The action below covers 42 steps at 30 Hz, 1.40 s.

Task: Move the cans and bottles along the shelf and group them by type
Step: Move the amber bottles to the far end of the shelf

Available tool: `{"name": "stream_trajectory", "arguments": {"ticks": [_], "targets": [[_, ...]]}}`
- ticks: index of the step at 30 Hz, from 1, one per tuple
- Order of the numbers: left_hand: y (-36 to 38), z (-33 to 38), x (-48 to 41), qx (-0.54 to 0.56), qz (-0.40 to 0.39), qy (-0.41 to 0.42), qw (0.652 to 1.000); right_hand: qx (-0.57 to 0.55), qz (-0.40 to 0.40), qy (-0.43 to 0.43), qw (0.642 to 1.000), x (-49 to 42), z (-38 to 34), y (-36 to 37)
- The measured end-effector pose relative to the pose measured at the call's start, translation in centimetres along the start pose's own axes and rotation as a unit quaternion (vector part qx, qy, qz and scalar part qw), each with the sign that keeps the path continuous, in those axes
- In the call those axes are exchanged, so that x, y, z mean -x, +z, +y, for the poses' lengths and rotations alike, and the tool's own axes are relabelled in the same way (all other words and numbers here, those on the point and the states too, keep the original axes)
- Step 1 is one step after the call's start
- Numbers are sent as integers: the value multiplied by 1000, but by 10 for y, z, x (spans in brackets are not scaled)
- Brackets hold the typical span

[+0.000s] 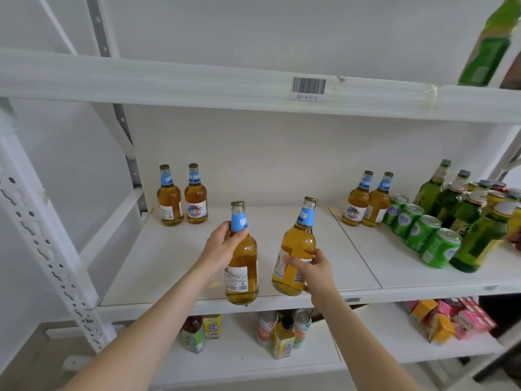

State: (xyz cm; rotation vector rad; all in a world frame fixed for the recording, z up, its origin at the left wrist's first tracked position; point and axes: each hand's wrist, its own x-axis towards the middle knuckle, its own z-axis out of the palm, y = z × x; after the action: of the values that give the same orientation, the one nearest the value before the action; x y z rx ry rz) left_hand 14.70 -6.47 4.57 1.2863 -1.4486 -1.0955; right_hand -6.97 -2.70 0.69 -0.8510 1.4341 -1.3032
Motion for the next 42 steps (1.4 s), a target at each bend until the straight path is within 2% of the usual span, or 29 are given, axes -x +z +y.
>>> {"name": "stream_trajectory", "arguments": {"ticks": [9,18,32,42], "targets": [[98,29,34,9,17,12,1000,23,-3,-22,999,9,-15,-105],[179,47,33,4,-4,15,1000,19,5,-12,1000,-2,-15,-183],[272,63,-67,-19,-59,39,997,-24,53,-18,998,-108,-20,-255],[337,59,-140,2,-47,51,998,-24,49,-46,997,-193,-32,-295]]}}
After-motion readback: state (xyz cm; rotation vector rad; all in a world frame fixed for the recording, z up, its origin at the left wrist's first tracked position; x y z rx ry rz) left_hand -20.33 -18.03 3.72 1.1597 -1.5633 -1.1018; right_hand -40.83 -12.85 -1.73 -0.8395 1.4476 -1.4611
